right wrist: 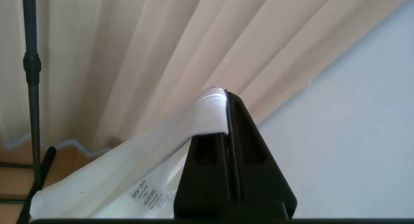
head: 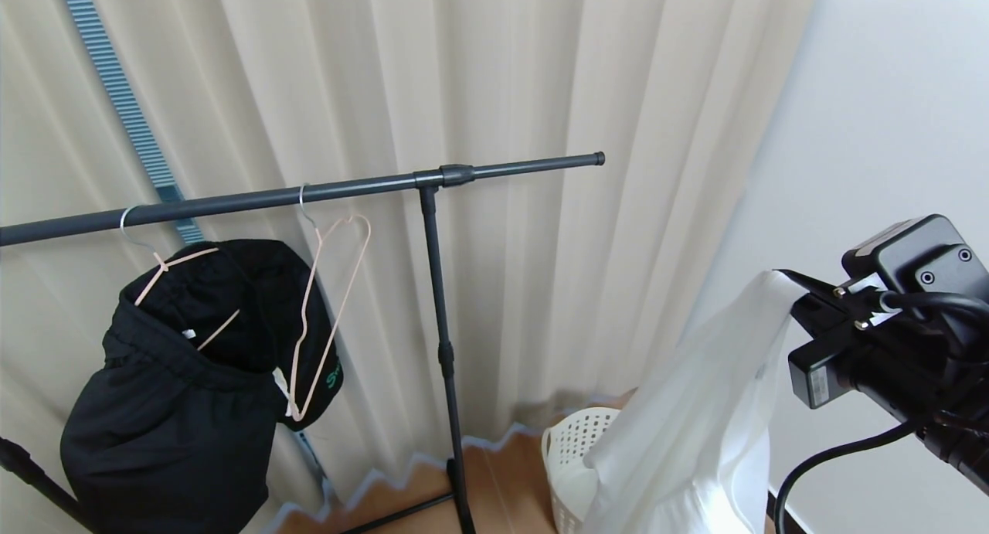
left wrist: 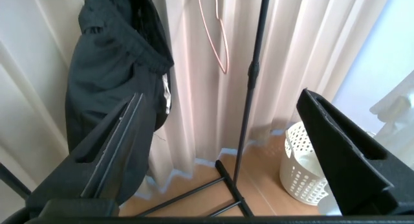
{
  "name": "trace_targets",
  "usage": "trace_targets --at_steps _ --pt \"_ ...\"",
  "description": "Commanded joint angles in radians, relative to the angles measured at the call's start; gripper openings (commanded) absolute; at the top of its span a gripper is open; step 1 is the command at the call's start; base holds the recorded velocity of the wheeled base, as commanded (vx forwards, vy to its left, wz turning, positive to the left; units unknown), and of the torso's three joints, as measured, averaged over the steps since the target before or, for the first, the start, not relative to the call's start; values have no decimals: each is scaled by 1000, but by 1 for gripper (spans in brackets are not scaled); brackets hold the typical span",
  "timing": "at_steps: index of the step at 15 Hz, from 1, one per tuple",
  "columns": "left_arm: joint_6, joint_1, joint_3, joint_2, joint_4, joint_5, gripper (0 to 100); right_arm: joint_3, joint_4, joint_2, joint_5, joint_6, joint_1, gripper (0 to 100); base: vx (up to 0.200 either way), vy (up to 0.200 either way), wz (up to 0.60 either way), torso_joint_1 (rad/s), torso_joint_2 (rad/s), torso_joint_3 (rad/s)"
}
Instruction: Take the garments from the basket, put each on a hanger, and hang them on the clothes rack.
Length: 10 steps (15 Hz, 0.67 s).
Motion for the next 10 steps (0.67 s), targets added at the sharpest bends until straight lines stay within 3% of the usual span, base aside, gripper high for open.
trace_targets --at_steps 1,3,6,10 --pt "0 0 0 1 -2 0 100 0 -2 0 1 0 0 0 0 0 0 173 -354 -193" --pt "0 0 0 1 -2 0 100 11 -1 -8 6 0 0 0 0 0 0 173 -354 -193" --pt "2 0 0 1 -2 2 100 13 -1 -8 40 0 0 0 0 0 0 19 -46 -20" --pt "3 0 0 1 -2 0 100 19 -2 -8 40 0 0 0 0 0 600 5 -1 -1"
